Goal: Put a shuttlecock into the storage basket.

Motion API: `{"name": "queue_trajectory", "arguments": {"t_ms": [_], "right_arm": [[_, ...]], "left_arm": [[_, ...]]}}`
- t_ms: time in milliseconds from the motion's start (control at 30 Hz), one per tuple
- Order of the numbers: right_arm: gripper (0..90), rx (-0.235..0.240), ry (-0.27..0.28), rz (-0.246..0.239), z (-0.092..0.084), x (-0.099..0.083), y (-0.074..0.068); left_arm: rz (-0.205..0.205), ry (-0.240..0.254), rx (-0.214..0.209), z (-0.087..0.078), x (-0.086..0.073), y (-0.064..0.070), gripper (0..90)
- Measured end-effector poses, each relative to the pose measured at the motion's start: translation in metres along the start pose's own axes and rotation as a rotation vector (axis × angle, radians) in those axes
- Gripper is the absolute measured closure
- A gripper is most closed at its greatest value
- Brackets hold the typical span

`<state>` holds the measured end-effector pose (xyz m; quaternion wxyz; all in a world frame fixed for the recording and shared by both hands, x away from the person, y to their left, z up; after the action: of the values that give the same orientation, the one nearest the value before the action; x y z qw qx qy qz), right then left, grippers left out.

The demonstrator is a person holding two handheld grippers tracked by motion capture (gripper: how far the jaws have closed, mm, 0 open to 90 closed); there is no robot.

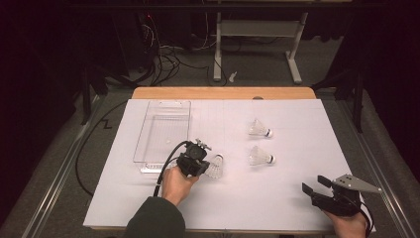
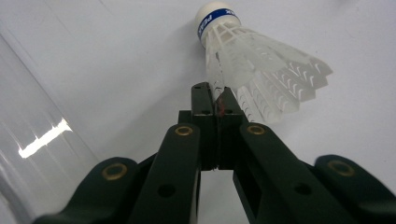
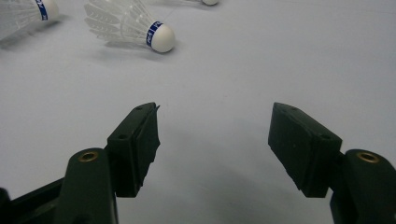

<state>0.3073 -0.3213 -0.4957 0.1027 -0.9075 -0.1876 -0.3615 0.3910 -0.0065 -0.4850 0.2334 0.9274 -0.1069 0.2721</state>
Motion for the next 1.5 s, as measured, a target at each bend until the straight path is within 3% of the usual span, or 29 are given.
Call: {"name": "queue_trajectory", "arguments": {"t_ms": [333, 767, 1067, 1300, 1500], "right_arm": [[33.8, 0.002, 0.004, 0.001, -0.001, 0.0, 0.0], [33.8, 0.002, 0.005, 0.001, -0.001, 0.0, 0.0], [33.7, 0.002, 0.007, 0.0, -0.001, 0.0, 0.0], [33.8, 0.001, 0.007, 0.0, -0.001, 0.0, 0.0], [33.8, 0.001, 0.009, -0.001, -0.001, 0.0, 0.0]], "left_arm": [[0.012, 0.018, -0.034, -0.009, 0.0, 0.004, 89.9], [0.009, 0.081, -0.091, -0.026, 0.004, 0.009, 89.9], [0.019, 0.112, -0.11, -0.035, 0.005, 0.01, 89.9], [-0.004, 0.122, -0.143, -0.042, 0.007, 0.01, 89.8], [-0.008, 0.145, -0.145, -0.046, 0.008, 0.009, 89.8]]}}
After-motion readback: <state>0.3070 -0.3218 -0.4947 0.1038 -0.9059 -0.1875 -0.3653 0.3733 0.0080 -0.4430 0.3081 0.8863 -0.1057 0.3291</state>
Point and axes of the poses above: each handheld gripper's, and its own axes: z roughly forward along the jaws, x roughly out of its top, y roughly to its right, the point moved 7 cm from there along z, roughly forward along the jaws, and after that the axes turned 11 degrees about -y, right-handed, at the moved point
